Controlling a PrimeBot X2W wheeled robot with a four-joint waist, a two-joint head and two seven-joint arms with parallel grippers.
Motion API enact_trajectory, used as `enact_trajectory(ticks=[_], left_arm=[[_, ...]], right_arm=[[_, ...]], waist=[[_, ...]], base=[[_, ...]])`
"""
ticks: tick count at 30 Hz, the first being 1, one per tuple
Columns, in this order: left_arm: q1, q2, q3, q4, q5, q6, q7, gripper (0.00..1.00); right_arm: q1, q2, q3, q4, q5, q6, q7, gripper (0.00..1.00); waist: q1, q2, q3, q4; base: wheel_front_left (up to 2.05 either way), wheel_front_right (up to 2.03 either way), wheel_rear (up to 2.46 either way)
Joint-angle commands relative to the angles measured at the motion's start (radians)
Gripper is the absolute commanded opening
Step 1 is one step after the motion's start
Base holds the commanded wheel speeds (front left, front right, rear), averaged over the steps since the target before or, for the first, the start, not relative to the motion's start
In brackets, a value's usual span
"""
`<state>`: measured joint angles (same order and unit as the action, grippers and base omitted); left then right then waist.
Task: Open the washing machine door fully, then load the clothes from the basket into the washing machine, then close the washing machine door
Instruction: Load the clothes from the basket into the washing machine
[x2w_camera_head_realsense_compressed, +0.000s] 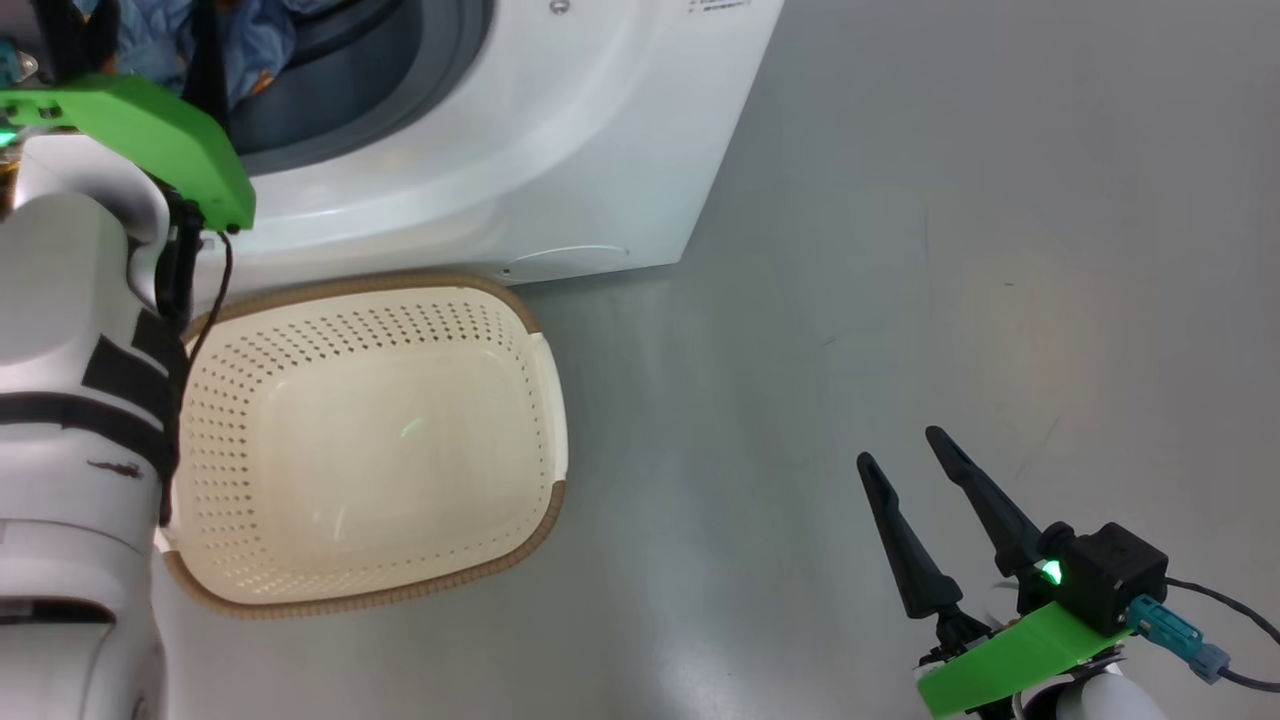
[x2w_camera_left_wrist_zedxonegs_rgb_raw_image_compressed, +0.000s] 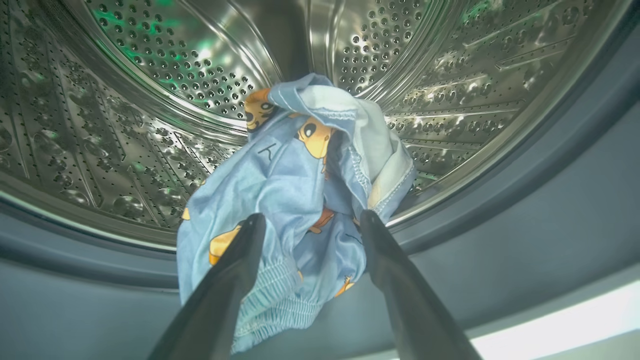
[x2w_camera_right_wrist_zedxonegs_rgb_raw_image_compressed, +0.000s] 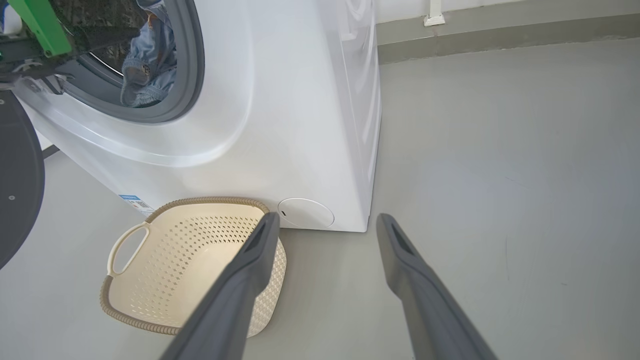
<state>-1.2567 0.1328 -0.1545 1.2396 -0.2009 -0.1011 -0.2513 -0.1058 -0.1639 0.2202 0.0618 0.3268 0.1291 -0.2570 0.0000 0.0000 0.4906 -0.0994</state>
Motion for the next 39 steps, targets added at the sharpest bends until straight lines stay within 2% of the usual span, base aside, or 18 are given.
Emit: enact_trajectory(ticks=[1, 6, 14, 22, 31, 39], left_arm=[[0.019, 0.033, 0.008, -0.03, -0.012, -0.001, -0.009, 1.0], [0.051, 0.022, 0.016, -0.066, -0.031, -0.003, -0.01, 1.0], [0.24, 0.01, 0.024, -0.276, -0.053, -0.007, -0.01, 1.0], [0.475, 0.035, 0.025, -0.528, -0.068, 0.009, 0.02, 1.0], [0.771, 0.08, 0.058, -0.933, -0.105, 0.073, 0.166, 1.0], [1.025, 0.083, 0.118, -1.261, -0.153, 0.148, 0.241, 1.0]], right_arm=[[0.007, -0.01, 0.019, -0.019, 0.002, 0.002, -0.005, 1.0], [0.007, -0.009, 0.009, -0.02, 0.002, 0.002, -0.005, 1.0], [0.02, -0.008, -0.023, -0.032, -0.003, 0.002, -0.005, 1.0], [0.027, -0.018, -0.029, -0.038, -0.004, 0.002, -0.005, 1.0], [0.025, -0.027, -0.027, -0.044, -0.007, 0.002, -0.005, 1.0], [0.02, -0.032, -0.034, -0.051, -0.008, 0.002, -0.005, 1.0]], waist=[[0.0, 0.0, -0.002, 0.009], [0.0, 0.0, -0.006, 0.025], [0.0, 0.0, -0.013, 0.069], [0.0, 0.0, -0.015, 0.096], [0.0, 0.0, -0.011, 0.1], [0.0, 0.0, 0.005, 0.097]], base=[[0.0, 0.0, 0.0], [0.0, 0.0, 0.0], [0.0, 0.0, 0.0], [0.0, 0.0, 0.0], [0.0, 0.0, 0.0], [0.0, 0.0, 0.0]])
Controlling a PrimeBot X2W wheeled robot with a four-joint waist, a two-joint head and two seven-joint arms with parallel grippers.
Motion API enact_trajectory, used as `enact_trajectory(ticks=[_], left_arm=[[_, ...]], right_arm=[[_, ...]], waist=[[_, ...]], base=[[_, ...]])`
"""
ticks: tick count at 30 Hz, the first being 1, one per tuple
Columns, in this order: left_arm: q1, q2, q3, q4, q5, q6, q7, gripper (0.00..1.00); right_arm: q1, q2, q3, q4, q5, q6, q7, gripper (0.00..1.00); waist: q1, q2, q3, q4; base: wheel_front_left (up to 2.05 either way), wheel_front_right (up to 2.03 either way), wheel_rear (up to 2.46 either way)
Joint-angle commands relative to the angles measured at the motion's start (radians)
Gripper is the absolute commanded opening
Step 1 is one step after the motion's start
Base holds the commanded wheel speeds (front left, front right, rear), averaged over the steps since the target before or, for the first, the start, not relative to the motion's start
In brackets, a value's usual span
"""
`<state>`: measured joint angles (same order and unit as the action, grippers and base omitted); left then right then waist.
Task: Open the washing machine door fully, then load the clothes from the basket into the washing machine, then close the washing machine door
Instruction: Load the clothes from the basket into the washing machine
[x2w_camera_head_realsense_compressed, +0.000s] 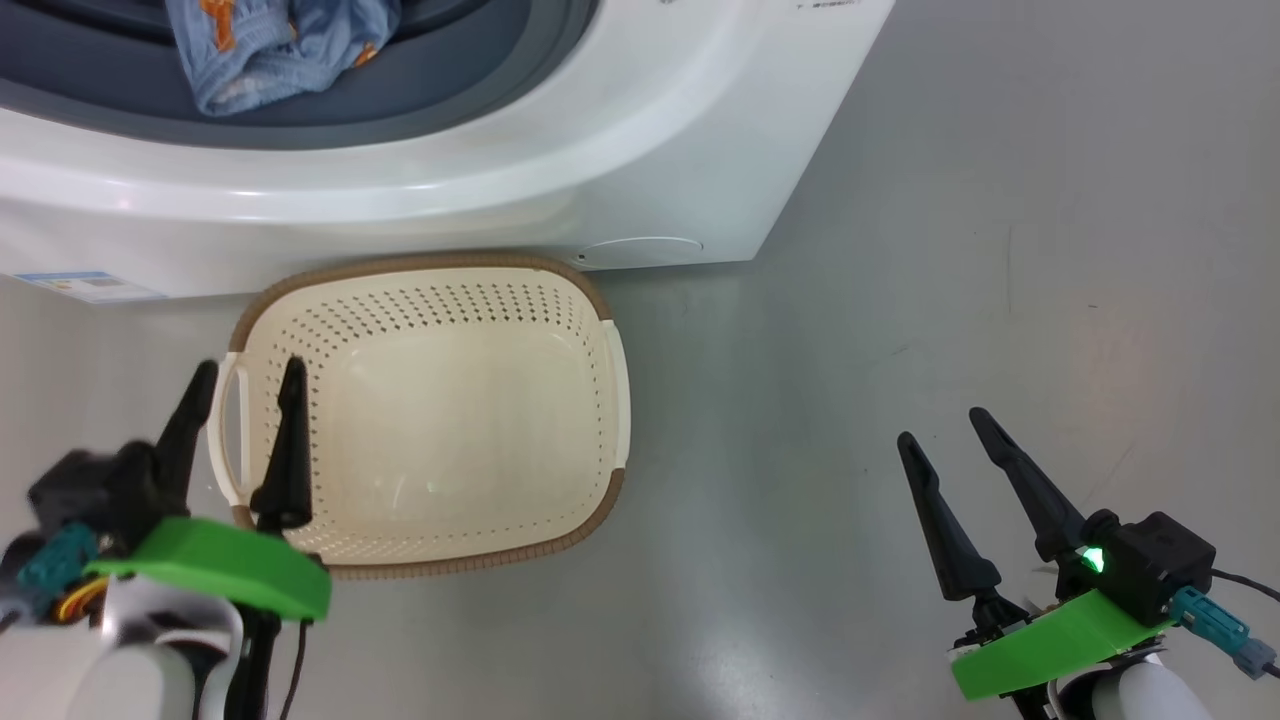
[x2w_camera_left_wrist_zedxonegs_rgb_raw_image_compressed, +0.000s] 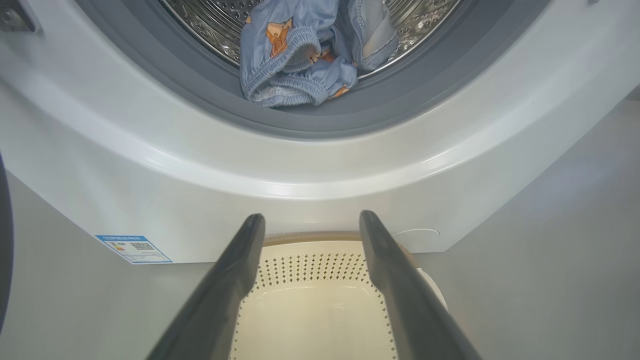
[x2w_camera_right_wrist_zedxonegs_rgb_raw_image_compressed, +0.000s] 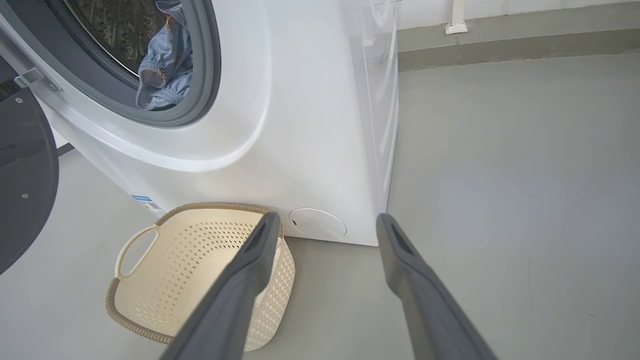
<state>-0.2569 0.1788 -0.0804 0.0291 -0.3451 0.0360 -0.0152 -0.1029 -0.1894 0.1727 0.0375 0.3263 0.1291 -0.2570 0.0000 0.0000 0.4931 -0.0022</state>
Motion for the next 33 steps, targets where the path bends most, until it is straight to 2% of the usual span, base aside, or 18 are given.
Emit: enact_trajectory(ticks=[1, 8, 14, 28, 29, 30, 31, 32, 33], left_arm=[[0.049, 0.038, 0.048, -0.08, -0.011, 0.017, 0.012, 1.0], [0.178, 0.049, 0.065, -0.236, -0.016, 0.05, 0.057, 1.0], [0.232, 0.061, 0.079, -0.306, -0.014, 0.069, 0.085, 1.0], [0.262, 0.071, 0.094, -0.365, -0.02, 0.096, 0.11, 1.0], [0.26, 0.073, 0.094, -0.367, -0.019, 0.097, 0.111, 0.95], [0.258, 0.074, 0.094, -0.368, -0.019, 0.097, 0.113, 0.66], [0.255, 0.076, 0.094, -0.37, -0.019, 0.096, 0.114, 0.31], [0.251, 0.078, 0.095, -0.372, -0.019, 0.097, 0.115, 0.0], [0.249, 0.08, 0.094, -0.375, -0.019, 0.097, 0.118, 0.0]], right_arm=[[0.016, -0.007, 0.013, -0.027, -0.008, 0.002, -0.005, 1.0], [0.012, -0.007, 0.009, -0.029, -0.01, 0.002, -0.005, 1.0], [0.011, -0.005, 0.003, -0.029, -0.011, 0.002, -0.005, 1.0], [0.007, -0.003, 0.0, -0.031, -0.014, 0.002, -0.005, 1.0], [0.007, -0.002, 0.001, -0.031, -0.014, 0.002, -0.005, 1.0], [0.007, -0.002, 0.001, -0.031, -0.014, 0.002, -0.005, 1.0], [0.007, -0.001, 0.001, -0.031, -0.014, 0.002, -0.005, 1.0], [0.007, 0.0, 0.0, -0.031, -0.014, 0.002, -0.005, 1.0], [0.008, 0.001, 0.0, -0.031, -0.014, 0.002, -0.005, 1.0]], waist=[[0.0, 0.0, 0.005, -0.001], [0.0, 0.0, 0.013, -0.006], [0.0, 0.0, 0.016, -0.007], [0.0, 0.0, 0.024, -0.011], [0.0, 0.0, 0.024, -0.013], [0.0, 0.0, 0.024, -0.014], [0.0, 0.0, 0.025, -0.015], [0.0, 0.0, 0.025, -0.017], [0.0, 0.0, 0.025, -0.018]], base=[[0.0, 0.0, 0.0], [0.0, 0.0, 0.0], [0.0, 0.0, 0.0], [0.0, 0.0, 0.0], [0.0, 0.0, 0.0], [0.0, 0.0, 0.0], [0.0, 0.0, 0.0], [0.0, 0.0, 0.0], [0.0, 0.0, 0.0]])
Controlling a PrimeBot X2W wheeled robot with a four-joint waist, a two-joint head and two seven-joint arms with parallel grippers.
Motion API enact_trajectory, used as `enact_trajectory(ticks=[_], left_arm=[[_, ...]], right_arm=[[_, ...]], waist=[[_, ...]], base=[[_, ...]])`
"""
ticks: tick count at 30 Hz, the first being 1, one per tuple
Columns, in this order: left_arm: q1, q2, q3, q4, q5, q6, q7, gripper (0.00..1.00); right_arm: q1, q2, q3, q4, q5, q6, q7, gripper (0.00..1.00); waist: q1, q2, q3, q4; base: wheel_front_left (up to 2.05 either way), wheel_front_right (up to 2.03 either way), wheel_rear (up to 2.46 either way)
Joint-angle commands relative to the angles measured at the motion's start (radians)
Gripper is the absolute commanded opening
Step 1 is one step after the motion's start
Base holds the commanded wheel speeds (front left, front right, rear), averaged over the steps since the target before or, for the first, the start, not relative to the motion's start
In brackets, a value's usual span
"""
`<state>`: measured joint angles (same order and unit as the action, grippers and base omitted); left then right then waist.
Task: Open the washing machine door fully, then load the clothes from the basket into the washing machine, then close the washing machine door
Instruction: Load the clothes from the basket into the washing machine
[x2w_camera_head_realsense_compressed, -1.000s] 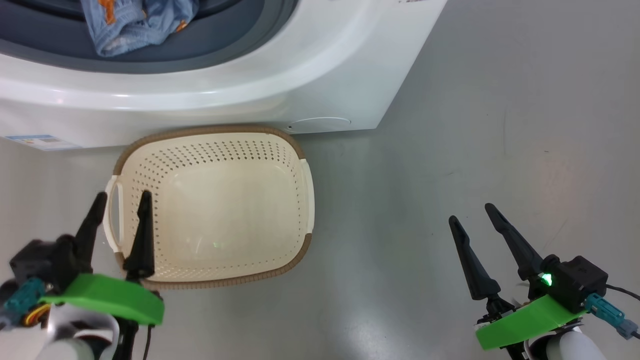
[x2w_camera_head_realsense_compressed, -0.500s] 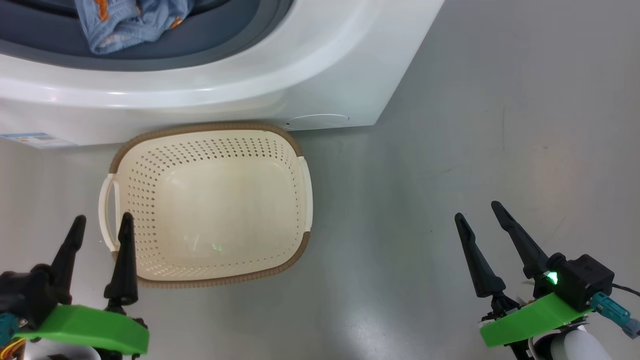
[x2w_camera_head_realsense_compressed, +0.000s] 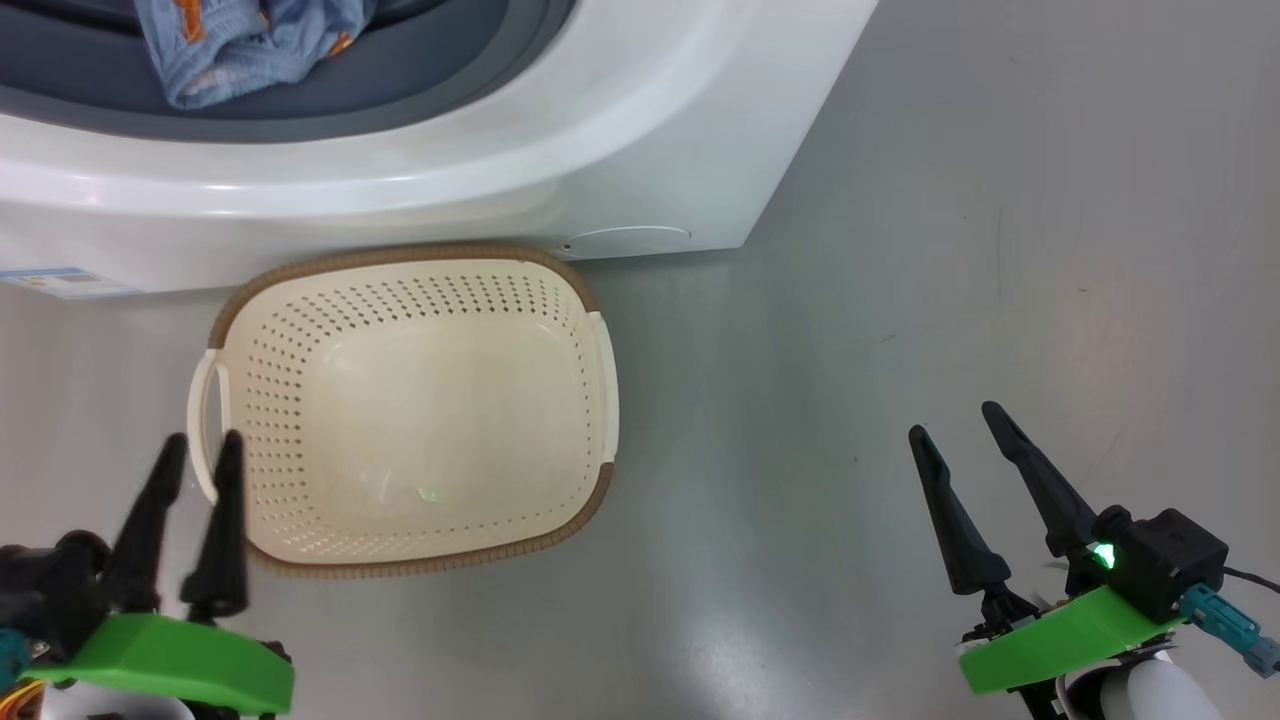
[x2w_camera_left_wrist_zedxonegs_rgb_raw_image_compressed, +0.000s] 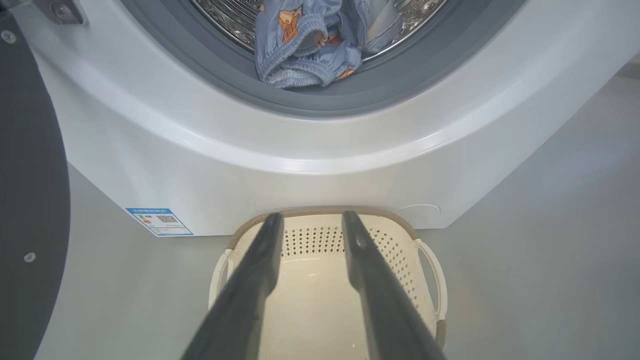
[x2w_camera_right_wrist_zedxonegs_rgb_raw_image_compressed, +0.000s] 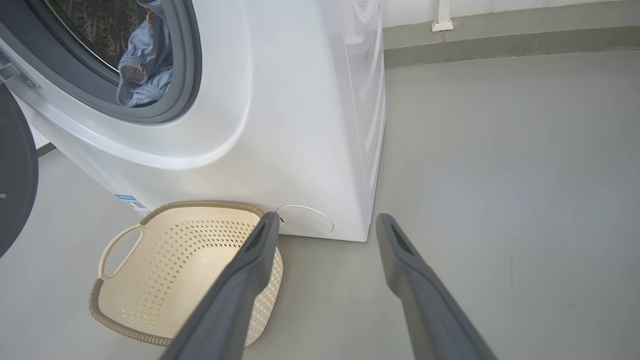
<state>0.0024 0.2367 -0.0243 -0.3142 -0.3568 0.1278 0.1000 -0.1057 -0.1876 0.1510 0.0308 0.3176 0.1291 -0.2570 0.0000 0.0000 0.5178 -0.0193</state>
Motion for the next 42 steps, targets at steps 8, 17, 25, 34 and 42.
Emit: enact_trajectory(ticks=[8, 17, 25, 34, 42], left_arm=[[-0.082, 0.055, 0.022, -0.054, 0.005, -0.003, 0.051, 0.0], [-0.305, 0.101, -0.019, 0.039, 0.026, -0.031, 0.129, 0.0], [-0.508, 0.096, -0.034, 0.26, 0.027, -0.047, 0.105, 0.0], [-0.734, 0.134, -0.023, 0.629, 0.05, -0.064, 0.018, 0.0], [-0.879, 0.151, -0.045, 0.884, 0.074, -0.079, -0.048, 0.0]], right_arm=[[0.002, 0.011, 0.035, -0.021, -0.004, 0.002, -0.005, 1.0], [-0.013, 0.035, 0.064, -0.006, 0.005, 0.002, -0.005, 1.0], [-0.011, 0.042, 0.064, -0.004, 0.008, 0.002, -0.005, 1.0], [-0.013, 0.033, 0.069, -0.007, 0.005, 0.002, -0.005, 1.0], [0.001, 0.025, 0.061, -0.012, 0.003, 0.002, -0.005, 1.0]], waist=[[0.0, 0.0, 0.007, -0.019], [0.0, 0.0, 0.011, -0.075], [0.0, 0.0, 0.013, -0.099], [0.0, 0.0, 0.034, -0.128], [0.0, 0.0, 0.059, -0.15]], base=[[0.0, 0.0, 0.0], [0.0, 0.0, 0.0], [0.0, 0.0, 0.0], [0.0, 0.0, 0.0], [0.0, 0.0, 0.0]])
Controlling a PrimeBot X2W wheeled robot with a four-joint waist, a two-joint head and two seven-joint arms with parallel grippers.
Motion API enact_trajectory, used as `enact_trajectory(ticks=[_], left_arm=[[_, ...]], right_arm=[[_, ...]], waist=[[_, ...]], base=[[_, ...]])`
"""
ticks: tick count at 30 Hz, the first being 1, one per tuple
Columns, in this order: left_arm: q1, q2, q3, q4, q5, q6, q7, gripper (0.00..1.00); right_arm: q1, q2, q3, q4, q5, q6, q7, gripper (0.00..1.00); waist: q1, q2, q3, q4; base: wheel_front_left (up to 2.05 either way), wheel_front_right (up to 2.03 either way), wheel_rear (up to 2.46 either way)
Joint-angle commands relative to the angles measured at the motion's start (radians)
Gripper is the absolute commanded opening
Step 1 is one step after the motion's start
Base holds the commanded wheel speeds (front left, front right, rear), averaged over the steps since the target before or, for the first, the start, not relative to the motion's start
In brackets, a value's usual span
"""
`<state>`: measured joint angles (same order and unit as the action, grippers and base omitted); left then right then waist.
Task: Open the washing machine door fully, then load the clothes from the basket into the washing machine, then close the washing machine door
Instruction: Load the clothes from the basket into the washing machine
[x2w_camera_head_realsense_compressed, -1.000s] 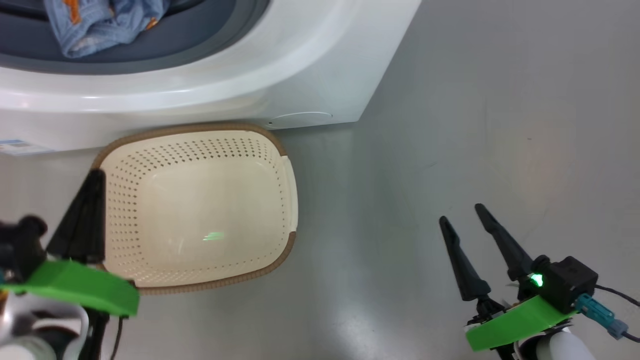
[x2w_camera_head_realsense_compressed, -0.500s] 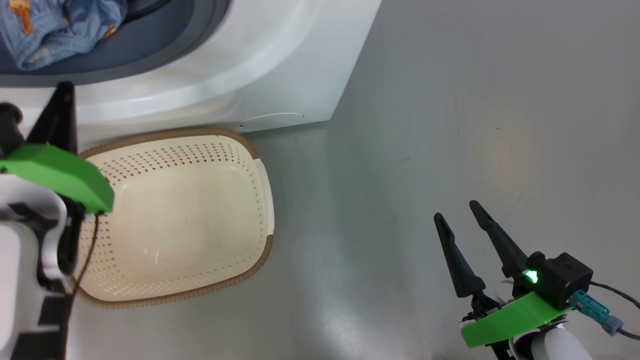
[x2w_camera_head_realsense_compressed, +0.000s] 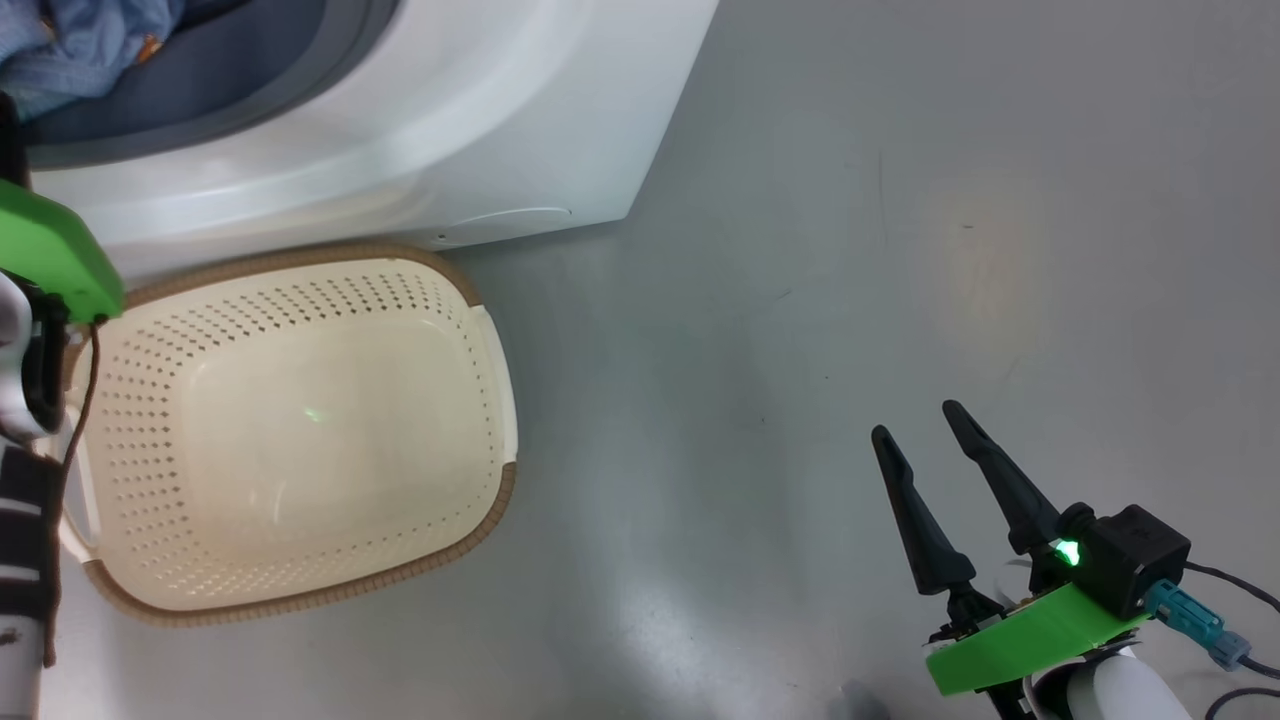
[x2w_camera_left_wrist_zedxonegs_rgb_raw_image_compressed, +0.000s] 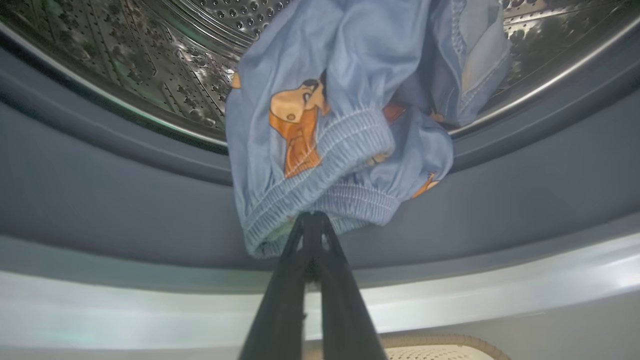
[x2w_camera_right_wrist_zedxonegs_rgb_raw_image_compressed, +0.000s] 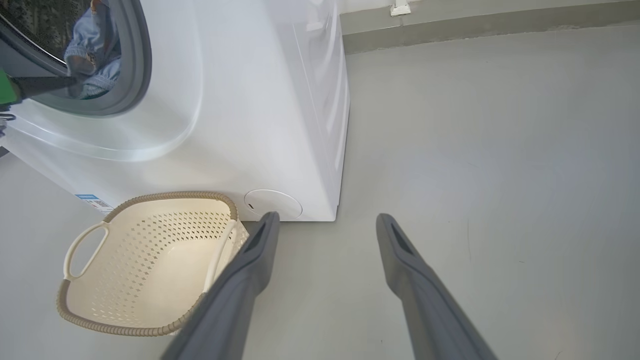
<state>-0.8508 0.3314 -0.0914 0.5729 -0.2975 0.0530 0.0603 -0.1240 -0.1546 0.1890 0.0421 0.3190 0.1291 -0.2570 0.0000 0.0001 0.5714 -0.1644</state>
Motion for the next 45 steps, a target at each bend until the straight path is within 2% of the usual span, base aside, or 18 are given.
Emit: enact_trajectory(ticks=[1, 9, 22, 35, 45], left_arm=[[-0.039, 0.058, 0.017, 0.023, 0.018, -0.008, -0.013, 0.0], [-0.133, 0.067, -0.021, 0.188, 0.042, -0.03, -0.049, 0.0], [-0.262, 0.073, -0.073, 0.392, 0.08, -0.03, -0.103, 0.0], [-0.378, 0.075, -0.128, 0.514, 0.117, -0.033, -0.176, 0.0], [-0.46, 0.095, -0.134, 0.563, 0.112, -0.034, -0.297, 0.0]], right_arm=[[0.021, -0.008, 0.023, -0.025, 0.001, 0.002, -0.005, 1.0], [0.033, -0.012, 0.025, -0.031, 0.0, 0.002, -0.005, 1.0], [0.061, -0.027, 0.029, -0.034, -0.001, 0.002, -0.005, 1.0], [0.087, -0.031, 0.034, -0.039, 0.002, 0.002, -0.005, 1.0], [0.098, -0.032, 0.047, -0.043, 0.004, 0.002, -0.005, 1.0]], waist=[[0.0, -0.0001, 0.006, -0.007], [0.0, -0.0001, 0.004, -0.018], [0.0, -0.0001, -0.004, -0.046], [0.0, -0.0001, -0.001, -0.077], [0.0, -0.0001, 0.015, -0.109]], base=[[0.0, 0.0, 0.0], [0.0, 0.0, 0.0], [0.0, 0.0, 0.0], [0.0, 0.0, 0.0], [0.0, 0.0, 0.0]])
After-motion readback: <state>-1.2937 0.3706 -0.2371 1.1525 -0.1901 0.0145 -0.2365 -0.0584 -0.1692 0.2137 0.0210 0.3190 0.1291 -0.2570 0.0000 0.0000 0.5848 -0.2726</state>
